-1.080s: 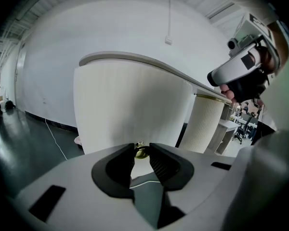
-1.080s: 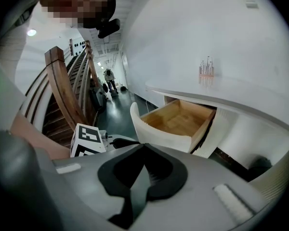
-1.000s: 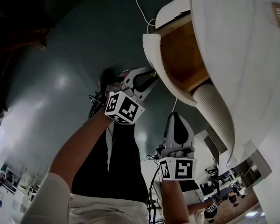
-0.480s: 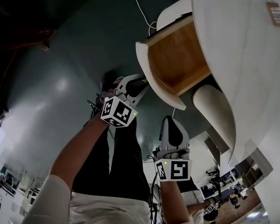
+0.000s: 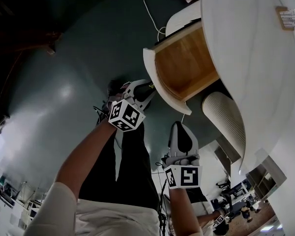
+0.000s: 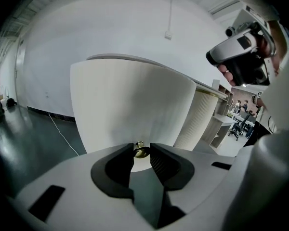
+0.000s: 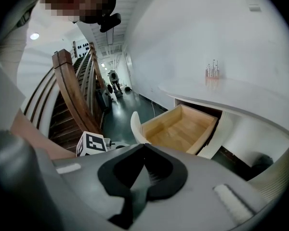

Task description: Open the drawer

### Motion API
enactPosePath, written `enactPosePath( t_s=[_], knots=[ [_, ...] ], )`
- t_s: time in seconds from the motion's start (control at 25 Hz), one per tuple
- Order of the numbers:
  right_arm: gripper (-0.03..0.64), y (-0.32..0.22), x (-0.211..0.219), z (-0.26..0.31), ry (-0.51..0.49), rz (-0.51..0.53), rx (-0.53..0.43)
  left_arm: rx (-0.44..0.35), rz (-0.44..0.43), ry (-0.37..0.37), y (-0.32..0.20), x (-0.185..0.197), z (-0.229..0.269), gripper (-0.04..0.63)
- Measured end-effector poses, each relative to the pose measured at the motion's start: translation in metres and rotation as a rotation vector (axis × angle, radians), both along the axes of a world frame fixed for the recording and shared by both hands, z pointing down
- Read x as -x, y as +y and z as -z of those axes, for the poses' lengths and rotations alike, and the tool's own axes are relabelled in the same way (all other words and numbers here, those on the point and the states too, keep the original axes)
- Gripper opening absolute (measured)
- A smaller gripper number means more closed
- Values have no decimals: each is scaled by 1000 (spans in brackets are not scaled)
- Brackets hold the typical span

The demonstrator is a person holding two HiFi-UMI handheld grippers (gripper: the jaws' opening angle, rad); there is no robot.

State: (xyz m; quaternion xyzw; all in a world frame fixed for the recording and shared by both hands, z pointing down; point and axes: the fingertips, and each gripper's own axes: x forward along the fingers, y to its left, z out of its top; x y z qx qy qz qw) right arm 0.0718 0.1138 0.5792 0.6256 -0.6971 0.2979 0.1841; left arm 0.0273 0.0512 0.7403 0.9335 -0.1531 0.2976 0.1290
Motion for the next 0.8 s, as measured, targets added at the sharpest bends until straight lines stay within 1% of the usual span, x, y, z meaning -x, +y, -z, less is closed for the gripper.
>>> enactPosePath(
  t_s=[0.04, 0.08, 0.2, 0.36, 0.56, 0.8],
  knots=[
    [11, 0, -1, 3, 1, 0, -4, 5, -7, -15, 2, 0, 0, 109],
    [11, 0, -3, 8, 2, 0, -6, 15, -13, -27, 5, 1, 3, 125],
    [11, 2, -9, 23, -5, -4, -2, 45, -24, -42, 15, 3, 18, 143],
    [11, -13, -11, 35, -17, -20, -30, 33, -31, -43, 2, 12, 42, 146],
    [11, -20, -14, 81, -28, -26, -43, 36, -26, -18, -2, 15, 107, 146],
    [11, -24, -23, 141, -67, -87, -59, 59, -18, 41, -15, 16, 202, 141]
  ],
)
